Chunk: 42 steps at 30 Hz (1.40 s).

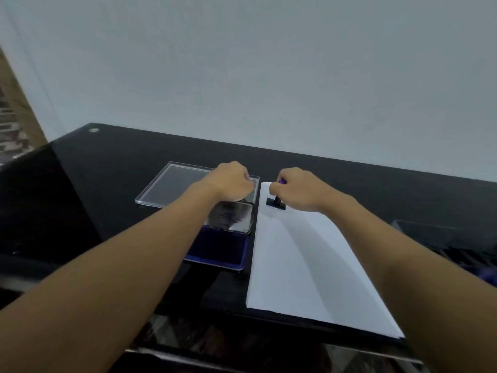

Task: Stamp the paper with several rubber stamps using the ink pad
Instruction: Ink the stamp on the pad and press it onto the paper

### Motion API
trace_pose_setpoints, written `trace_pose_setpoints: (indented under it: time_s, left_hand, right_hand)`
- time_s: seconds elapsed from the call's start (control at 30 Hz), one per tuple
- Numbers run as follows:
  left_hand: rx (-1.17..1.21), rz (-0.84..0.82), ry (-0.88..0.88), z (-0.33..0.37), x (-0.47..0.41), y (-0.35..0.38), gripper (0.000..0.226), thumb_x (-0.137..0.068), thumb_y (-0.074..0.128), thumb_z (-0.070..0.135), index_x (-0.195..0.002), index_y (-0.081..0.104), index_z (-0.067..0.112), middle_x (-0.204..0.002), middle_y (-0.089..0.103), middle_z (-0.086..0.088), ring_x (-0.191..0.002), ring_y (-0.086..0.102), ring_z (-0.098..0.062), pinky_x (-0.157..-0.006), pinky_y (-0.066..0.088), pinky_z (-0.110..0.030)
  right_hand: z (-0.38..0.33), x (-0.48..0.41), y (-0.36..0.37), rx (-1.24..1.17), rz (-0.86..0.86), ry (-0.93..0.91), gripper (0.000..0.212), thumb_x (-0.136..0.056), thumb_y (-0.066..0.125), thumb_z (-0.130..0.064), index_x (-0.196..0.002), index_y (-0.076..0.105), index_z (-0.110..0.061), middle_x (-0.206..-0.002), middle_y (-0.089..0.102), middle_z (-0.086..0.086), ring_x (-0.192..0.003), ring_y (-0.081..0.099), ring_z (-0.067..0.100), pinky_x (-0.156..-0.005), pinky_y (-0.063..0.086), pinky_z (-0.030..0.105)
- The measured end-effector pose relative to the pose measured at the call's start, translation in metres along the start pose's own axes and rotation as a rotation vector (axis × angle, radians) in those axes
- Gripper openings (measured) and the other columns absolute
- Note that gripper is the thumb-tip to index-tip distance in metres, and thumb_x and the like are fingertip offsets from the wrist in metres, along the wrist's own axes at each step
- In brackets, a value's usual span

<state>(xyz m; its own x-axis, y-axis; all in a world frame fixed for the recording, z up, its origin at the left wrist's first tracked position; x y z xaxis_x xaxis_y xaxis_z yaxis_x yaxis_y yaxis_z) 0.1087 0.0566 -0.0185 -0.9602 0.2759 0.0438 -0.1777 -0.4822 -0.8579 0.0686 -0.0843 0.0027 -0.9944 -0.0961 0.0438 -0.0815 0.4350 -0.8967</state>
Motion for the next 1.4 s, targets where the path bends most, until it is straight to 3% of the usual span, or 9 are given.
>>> trace_pose_setpoints:
  time_s: [0.13, 0.27, 0.43, 0.53, 0.8, 1.13, 1.4]
  left_hand:
    - [-0.009, -0.029, -0.042, -0.003, -0.013, 0.008, 0.028, -0.091, 0.061, 0.033, -0.109, 0.066, 0.012, -0.117, 0.069, -0.008, -0.107, 0.064, -0.025, -0.096, 0.053, -0.042]
    - [-0.006, -0.055, -0.078, -0.006, -0.02, 0.016, 0.049, -0.082, 0.072, 0.041, -0.121, 0.063, 0.013, -0.12, 0.065, -0.004, -0.109, 0.061, -0.024, -0.095, 0.052, -0.039]
    - [-0.038, -0.04, -0.117, -0.01, -0.025, 0.021, 0.048, -0.07, 0.08, 0.044, -0.099, 0.068, 0.008, -0.102, 0.071, -0.006, -0.094, 0.067, -0.023, -0.085, 0.057, -0.039]
    - [-0.062, -0.04, -0.129, -0.011, -0.027, 0.024, 0.049, -0.061, 0.085, 0.05, -0.089, 0.068, 0.014, -0.09, 0.07, -0.003, -0.088, 0.065, -0.022, -0.076, 0.056, -0.035]
    - [-0.08, -0.045, -0.15, -0.012, -0.032, 0.028, 0.056, -0.051, 0.088, 0.056, -0.083, 0.064, 0.016, -0.085, 0.066, -0.002, -0.086, 0.064, -0.024, -0.072, 0.055, -0.036]
    - [-0.101, -0.075, -0.151, -0.011, -0.033, 0.031, 0.057, -0.043, 0.084, 0.054, -0.078, 0.059, 0.018, -0.08, 0.062, 0.0, -0.086, 0.067, -0.026, -0.079, 0.058, -0.041]
    - [-0.072, -0.119, -0.176, -0.01, -0.035, 0.032, 0.06, -0.034, 0.083, 0.054, -0.073, 0.054, 0.018, -0.081, 0.062, -0.007, -0.096, 0.068, -0.03, -0.067, 0.049, -0.036]
  right_hand:
    - [0.008, -0.007, 0.009, 0.014, -0.024, 0.031, 0.023, -0.095, 0.047, -0.032, -0.079, 0.048, -0.015, -0.084, 0.059, 0.005, -0.071, 0.051, 0.019, -0.06, 0.039, 0.031]
    - [0.008, -0.01, 0.011, 0.053, -0.046, 0.027, 0.022, -0.096, 0.047, -0.03, -0.08, 0.046, -0.015, -0.083, 0.058, 0.005, -0.071, 0.05, 0.021, -0.061, 0.039, 0.032]
    - [0.008, -0.014, 0.017, 0.102, -0.071, 0.019, 0.023, -0.096, 0.049, -0.031, -0.08, 0.045, -0.015, -0.081, 0.055, 0.005, -0.067, 0.048, 0.02, -0.06, 0.038, 0.032]
    - [0.009, -0.016, 0.019, 0.113, -0.071, 0.02, 0.022, -0.095, 0.049, -0.032, -0.083, 0.047, -0.014, -0.081, 0.055, 0.005, -0.068, 0.049, 0.02, -0.06, 0.039, 0.031]
    - [0.005, -0.015, 0.019, 0.129, -0.076, 0.004, 0.023, -0.096, 0.05, -0.03, -0.078, 0.044, -0.015, -0.079, 0.054, 0.004, -0.065, 0.046, 0.019, -0.057, 0.037, 0.03]
    - [0.007, -0.016, 0.027, 0.148, -0.069, 0.012, 0.023, -0.095, 0.05, -0.031, -0.078, 0.042, -0.018, -0.082, 0.053, 0.003, -0.065, 0.047, 0.018, -0.056, 0.037, 0.03]
    - [0.007, -0.012, 0.031, 0.111, -0.027, 0.019, 0.027, -0.096, 0.05, -0.029, -0.075, 0.036, -0.019, -0.078, 0.049, 0.006, -0.061, 0.043, 0.018, -0.052, 0.033, 0.031]
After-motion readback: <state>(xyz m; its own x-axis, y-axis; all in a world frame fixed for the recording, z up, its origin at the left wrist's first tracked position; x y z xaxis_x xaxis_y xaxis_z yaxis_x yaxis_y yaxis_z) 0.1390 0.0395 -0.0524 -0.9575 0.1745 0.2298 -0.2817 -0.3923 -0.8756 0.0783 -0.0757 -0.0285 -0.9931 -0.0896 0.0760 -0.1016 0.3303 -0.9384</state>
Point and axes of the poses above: each hand's wrist, its own x-axis away from the middle knuckle, its own y-axis out of the palm, z = x × y, the point moved 9 cm from there along -x, towards the middle knuckle
